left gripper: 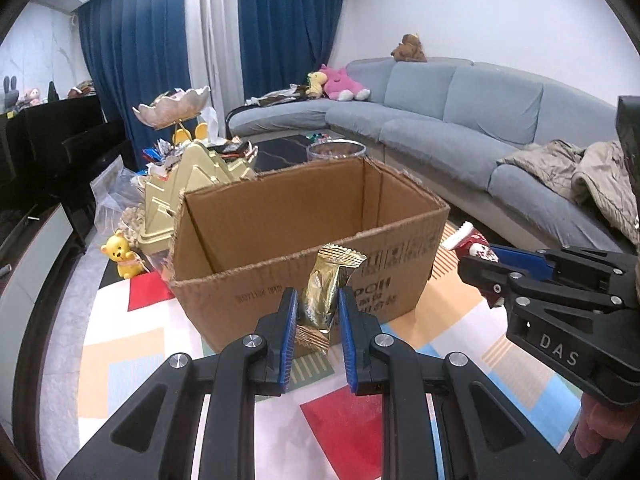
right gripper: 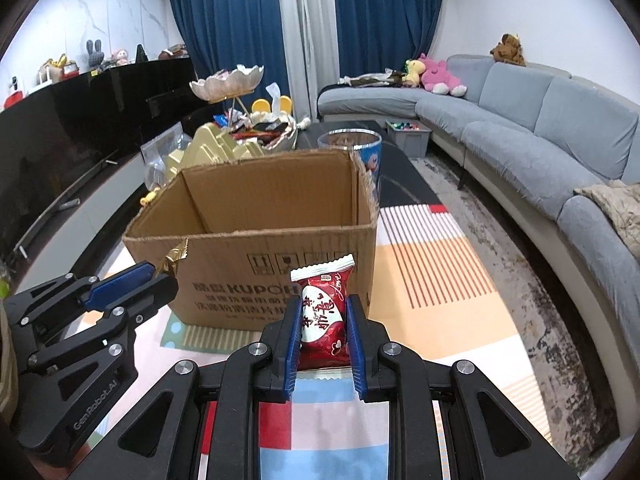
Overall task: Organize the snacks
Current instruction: 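Carry the gold snack with the left tool while the right tool carries the red-white snack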
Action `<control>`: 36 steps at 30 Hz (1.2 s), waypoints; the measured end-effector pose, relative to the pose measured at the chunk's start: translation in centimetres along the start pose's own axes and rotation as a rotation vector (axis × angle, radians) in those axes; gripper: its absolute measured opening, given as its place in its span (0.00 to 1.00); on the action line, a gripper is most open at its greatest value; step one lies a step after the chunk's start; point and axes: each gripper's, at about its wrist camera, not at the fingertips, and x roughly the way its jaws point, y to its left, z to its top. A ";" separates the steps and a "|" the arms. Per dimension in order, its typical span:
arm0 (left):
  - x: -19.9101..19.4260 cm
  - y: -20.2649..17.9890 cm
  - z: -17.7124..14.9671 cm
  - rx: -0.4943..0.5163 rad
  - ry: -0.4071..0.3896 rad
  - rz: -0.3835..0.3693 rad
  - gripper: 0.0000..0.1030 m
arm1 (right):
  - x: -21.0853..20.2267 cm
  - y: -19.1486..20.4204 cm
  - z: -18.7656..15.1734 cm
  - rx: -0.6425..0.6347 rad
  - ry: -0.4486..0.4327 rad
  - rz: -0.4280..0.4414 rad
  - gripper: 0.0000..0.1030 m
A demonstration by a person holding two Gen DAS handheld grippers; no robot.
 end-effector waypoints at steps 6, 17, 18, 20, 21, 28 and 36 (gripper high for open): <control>-0.9 0.6 1.0 -0.026 -0.037 0.010 0.21 | -0.9 0.5 0.7 -0.012 -0.027 -0.020 0.22; -1.9 2.1 2.4 -0.078 -0.084 0.038 0.21 | -2.0 1.8 2.2 -0.041 -0.074 -0.036 0.22; -2.1 2.4 2.6 -0.085 -0.091 0.042 0.21 | -2.1 2.0 2.4 -0.045 -0.079 -0.035 0.22; -2.2 2.7 2.9 -0.093 -0.098 0.045 0.21 | -2.1 2.4 2.8 -0.050 -0.088 -0.034 0.22; -2.2 2.9 3.1 -0.099 -0.100 0.045 0.21 | -2.2 2.6 3.1 -0.053 -0.094 -0.033 0.22; -2.6 3.9 4.2 -0.115 -0.133 0.079 0.21 | -2.3 3.5 4.5 -0.062 -0.119 -0.026 0.22; -2.0 4.9 5.3 -0.140 -0.146 0.110 0.21 | -1.9 3.8 5.7 -0.066 -0.141 -0.029 0.22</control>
